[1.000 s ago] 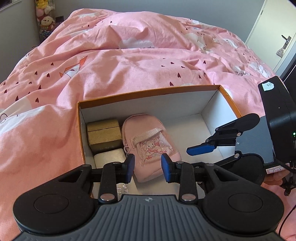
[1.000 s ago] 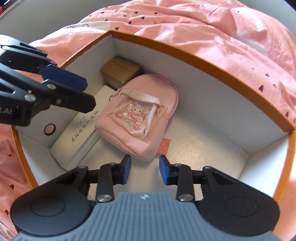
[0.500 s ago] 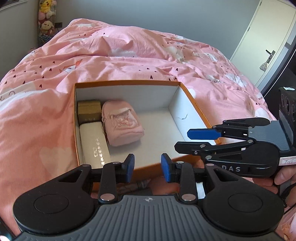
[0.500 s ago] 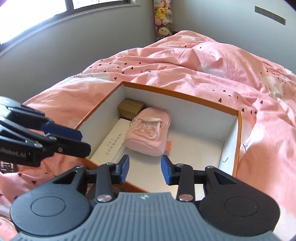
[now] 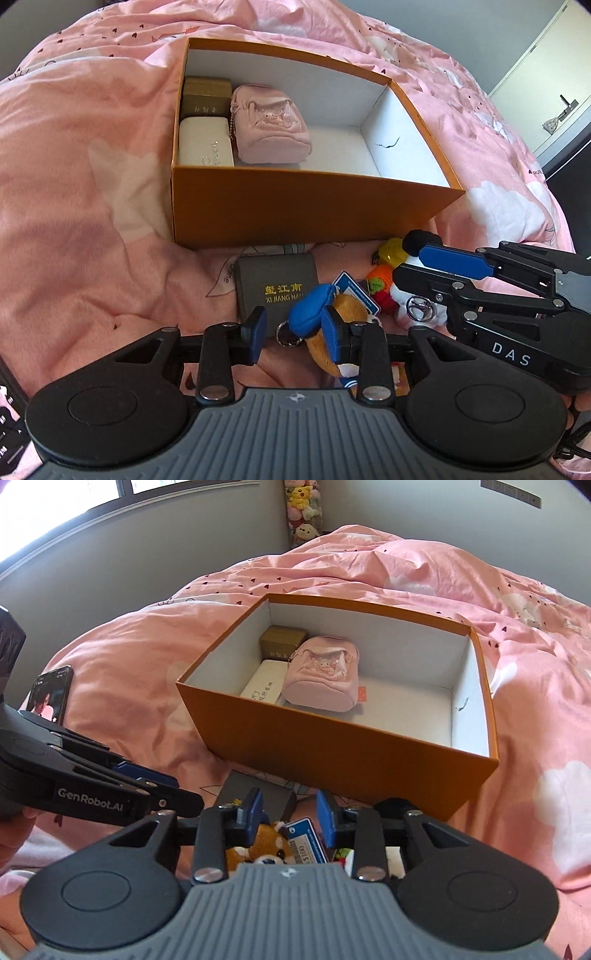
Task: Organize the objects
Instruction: 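Grasp the black XI JIANG NAN box with the left tool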
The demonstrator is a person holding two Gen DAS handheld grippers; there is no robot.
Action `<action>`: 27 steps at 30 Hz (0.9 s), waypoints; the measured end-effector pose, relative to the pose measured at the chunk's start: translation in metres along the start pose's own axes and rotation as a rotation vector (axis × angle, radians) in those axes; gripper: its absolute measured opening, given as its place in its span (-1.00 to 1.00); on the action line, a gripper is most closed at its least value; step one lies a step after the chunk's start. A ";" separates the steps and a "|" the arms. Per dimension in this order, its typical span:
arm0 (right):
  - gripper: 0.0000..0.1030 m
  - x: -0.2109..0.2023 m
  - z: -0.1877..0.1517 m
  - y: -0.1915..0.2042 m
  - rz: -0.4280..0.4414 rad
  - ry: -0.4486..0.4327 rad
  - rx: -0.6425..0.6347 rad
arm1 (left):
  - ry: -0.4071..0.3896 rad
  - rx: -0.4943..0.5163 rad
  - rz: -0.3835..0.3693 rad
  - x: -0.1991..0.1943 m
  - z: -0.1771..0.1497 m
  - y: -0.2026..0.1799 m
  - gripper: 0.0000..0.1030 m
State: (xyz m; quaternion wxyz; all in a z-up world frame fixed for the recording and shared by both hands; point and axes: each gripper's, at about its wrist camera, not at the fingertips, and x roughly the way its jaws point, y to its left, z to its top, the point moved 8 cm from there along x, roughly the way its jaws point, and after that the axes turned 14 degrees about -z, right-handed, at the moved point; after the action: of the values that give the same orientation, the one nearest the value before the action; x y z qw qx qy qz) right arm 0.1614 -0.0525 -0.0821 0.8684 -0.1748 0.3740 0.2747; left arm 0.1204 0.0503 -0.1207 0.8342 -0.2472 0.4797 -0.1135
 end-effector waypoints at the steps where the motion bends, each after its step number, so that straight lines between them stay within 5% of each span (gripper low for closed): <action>1: -0.32 -0.002 -0.003 -0.002 -0.015 -0.002 0.006 | 0.005 -0.007 -0.017 0.001 -0.003 -0.001 -0.27; 5: -0.32 -0.007 -0.013 -0.009 -0.049 -0.002 0.022 | 0.026 -0.028 -0.075 0.006 -0.013 -0.007 -0.07; 15: -0.34 -0.001 -0.034 -0.007 -0.046 0.060 0.050 | 0.081 -0.077 -0.105 0.031 -0.030 -0.007 -0.06; 17: -0.41 0.002 -0.036 -0.008 -0.046 0.072 0.053 | 0.079 -0.078 -0.115 0.031 -0.030 -0.007 -0.09; 19: -0.52 0.005 -0.037 -0.008 -0.045 0.084 0.060 | 0.069 -0.069 -0.128 0.029 -0.029 -0.008 -0.37; 27: -0.69 0.028 -0.045 -0.012 -0.063 0.165 0.071 | -0.005 -0.062 -0.075 0.014 -0.011 0.005 -0.38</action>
State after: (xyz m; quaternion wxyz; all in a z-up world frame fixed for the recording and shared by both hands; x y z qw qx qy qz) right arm 0.1597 -0.0746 -0.1314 0.8486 -0.1774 0.4480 0.2183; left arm 0.1183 0.0455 -0.1389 0.8225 -0.2909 0.4713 -0.1292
